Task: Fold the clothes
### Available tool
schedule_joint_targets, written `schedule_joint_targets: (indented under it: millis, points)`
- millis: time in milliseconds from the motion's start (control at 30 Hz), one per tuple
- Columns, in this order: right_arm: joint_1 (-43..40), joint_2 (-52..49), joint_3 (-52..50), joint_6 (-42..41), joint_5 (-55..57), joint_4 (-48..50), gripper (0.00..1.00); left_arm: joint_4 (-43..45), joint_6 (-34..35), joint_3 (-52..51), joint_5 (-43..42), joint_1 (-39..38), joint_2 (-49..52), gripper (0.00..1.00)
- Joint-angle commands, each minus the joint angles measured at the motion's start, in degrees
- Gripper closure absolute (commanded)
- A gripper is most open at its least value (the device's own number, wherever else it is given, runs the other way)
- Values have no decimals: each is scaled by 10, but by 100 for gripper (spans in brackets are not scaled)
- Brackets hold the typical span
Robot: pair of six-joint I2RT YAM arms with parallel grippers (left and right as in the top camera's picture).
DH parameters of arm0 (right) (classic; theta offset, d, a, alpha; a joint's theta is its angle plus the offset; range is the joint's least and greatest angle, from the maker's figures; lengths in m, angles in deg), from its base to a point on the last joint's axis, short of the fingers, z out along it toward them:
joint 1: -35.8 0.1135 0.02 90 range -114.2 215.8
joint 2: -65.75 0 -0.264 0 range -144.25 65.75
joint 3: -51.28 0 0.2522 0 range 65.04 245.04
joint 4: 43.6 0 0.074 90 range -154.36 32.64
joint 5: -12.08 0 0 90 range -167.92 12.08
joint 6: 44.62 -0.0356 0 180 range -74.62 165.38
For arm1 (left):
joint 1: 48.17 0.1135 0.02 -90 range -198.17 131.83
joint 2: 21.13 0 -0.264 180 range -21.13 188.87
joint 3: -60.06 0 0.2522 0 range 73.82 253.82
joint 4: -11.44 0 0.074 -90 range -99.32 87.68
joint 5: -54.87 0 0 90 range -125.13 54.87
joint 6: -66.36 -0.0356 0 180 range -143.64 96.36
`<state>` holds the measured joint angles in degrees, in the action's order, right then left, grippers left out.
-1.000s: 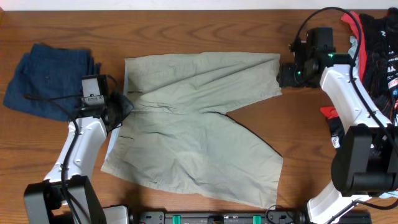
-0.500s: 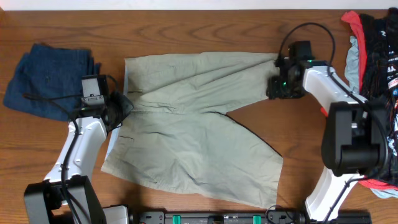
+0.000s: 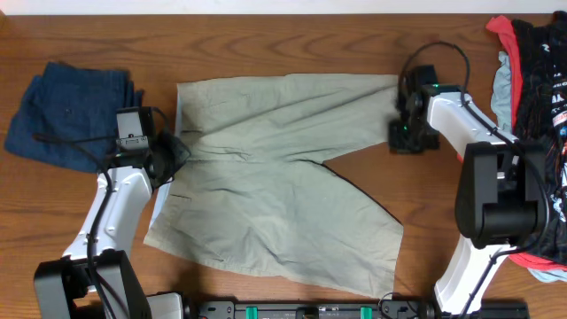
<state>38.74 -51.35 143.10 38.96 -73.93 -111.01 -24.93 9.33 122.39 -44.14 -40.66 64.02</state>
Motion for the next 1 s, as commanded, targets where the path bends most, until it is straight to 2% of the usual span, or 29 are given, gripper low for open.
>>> schedule_joint_targets:
  millis: [0,167,300,400,467,533,800,967]
  points:
    - [-34,-11,-11,-39,75,-51,99,-16,-6,3,5,3,6,94]
    - [-54,-8,-11,-38,47,-115,99,-27,-6,3,5,3,6,94]
    - [-58,4,-3,-16,-26,-86,96,-21,-6,3,6,3,6,94]
    - [-57,6,9,12,-100,-45,77,-8,-6,3,8,3,6,94]
    - [-56,6,11,12,-136,-10,59,9,-6,3,17,3,6,94]
    - [-55,6,11,11,-157,30,54,31,-6,3,30,3,6,94]
    - [-56,6,11,13,-173,189,54,73,-6,3,37,3,6,94]
    - [-62,6,11,-35,-162,303,66,62,-6,3,37,3,6,94]
